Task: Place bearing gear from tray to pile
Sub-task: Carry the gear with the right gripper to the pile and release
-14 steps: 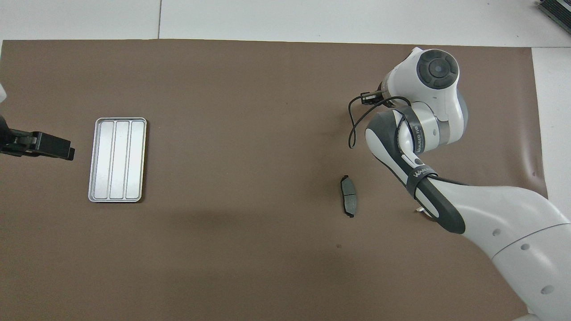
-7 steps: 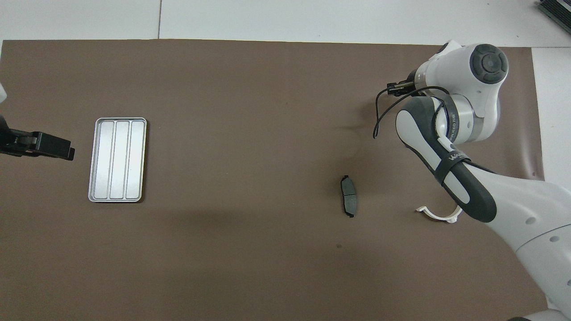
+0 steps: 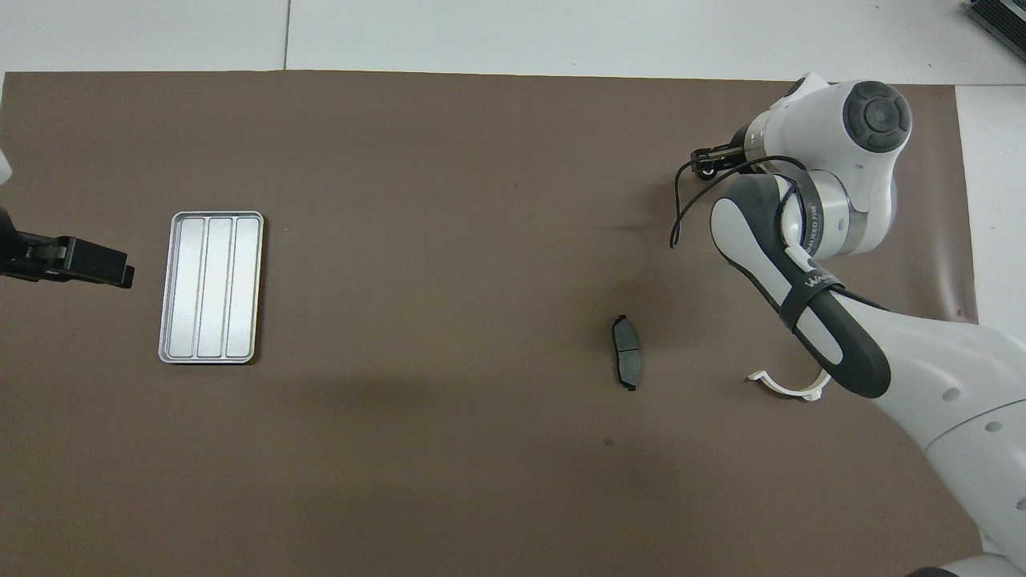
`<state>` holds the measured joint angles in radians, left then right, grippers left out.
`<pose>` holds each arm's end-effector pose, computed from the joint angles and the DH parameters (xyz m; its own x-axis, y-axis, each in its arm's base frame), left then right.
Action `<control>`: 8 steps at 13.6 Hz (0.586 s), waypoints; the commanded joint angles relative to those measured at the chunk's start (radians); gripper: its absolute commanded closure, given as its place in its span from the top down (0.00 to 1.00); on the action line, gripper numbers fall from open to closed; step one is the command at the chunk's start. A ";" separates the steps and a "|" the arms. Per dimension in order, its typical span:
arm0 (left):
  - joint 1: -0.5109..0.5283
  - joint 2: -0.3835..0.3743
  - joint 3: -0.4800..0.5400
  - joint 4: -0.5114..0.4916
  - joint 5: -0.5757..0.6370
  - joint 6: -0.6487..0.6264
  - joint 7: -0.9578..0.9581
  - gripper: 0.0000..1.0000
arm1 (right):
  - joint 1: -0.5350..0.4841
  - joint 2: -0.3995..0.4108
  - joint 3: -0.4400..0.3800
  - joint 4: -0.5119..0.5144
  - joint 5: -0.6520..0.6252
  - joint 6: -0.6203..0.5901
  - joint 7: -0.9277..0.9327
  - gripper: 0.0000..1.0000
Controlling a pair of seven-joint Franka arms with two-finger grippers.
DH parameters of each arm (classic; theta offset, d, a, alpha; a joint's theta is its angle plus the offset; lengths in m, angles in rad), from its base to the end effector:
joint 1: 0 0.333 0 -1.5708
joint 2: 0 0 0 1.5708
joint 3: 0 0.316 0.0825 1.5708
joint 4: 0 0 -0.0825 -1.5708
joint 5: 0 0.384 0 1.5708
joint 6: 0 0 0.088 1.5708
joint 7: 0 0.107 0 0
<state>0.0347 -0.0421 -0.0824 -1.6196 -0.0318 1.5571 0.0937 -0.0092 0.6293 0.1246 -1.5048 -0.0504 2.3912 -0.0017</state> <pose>0.5387 -0.0301 0.6233 0.9898 -0.1412 -0.0178 -0.1406 -0.9896 0.0301 0.7307 0.0673 0.3262 0.9598 0.1080 0.2591 0.1198 -0.9923 -0.0300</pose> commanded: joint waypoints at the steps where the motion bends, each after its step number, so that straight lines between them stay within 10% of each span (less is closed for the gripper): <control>1: 0.011 -0.008 -0.007 -0.006 0.010 -0.009 0.001 1.00 | -0.012 0.003 0.020 0.053 0.017 -0.080 -0.015 0.79; 8: 0.011 -0.008 -0.007 -0.006 0.010 -0.009 0.001 1.00 | 0.000 -0.176 0.023 0.144 0.009 -0.501 0.049 0.78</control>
<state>0.0347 -0.0421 -0.0824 -1.6196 -0.0318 1.5571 0.0937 -0.0050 0.5085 0.1374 -1.3472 -0.0504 1.9665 0.0091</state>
